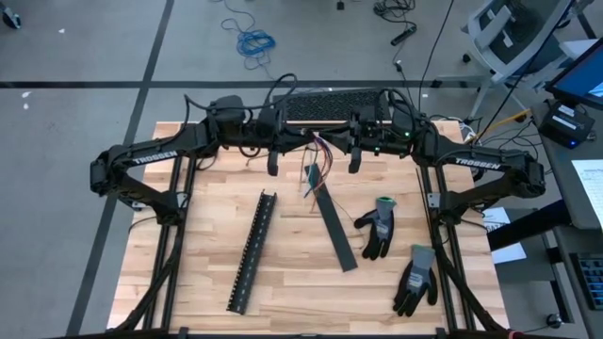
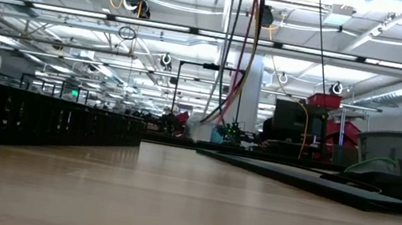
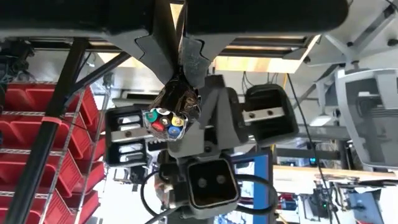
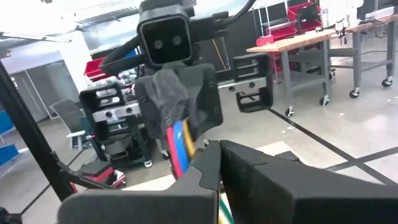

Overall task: Ziptie cables
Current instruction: Wrap the black zip tie on the cables

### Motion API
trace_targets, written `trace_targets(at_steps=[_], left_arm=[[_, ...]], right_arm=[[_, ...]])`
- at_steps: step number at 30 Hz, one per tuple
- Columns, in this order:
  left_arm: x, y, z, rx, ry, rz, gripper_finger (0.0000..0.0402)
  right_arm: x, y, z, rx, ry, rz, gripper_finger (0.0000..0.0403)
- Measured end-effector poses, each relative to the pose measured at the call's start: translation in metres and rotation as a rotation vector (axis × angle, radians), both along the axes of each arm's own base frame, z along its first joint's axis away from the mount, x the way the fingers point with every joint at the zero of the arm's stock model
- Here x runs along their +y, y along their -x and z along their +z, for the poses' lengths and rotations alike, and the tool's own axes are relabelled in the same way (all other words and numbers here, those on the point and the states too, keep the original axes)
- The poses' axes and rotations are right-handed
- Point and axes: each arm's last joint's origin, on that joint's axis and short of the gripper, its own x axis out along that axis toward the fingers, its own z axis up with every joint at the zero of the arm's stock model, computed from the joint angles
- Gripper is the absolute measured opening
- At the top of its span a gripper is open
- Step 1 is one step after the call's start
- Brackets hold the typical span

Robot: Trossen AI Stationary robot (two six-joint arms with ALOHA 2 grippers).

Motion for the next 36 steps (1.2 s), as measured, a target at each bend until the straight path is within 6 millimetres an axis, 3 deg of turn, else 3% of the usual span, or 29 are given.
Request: trace_targets(at_steps=[17,36], left_arm=[[0.004,-0.017,-0.017,0.056,0.042,0.010,0.0011],[0.003,-0.018,-0.001,-0.037,0.014,0.006,0.0011]], right_arm=[[0.001,0.000,0.001,-0.009,-0.039,0.016,0.0000],[0.003,0.000,0.000,0.014,-0.047,0.060,0.0000]])
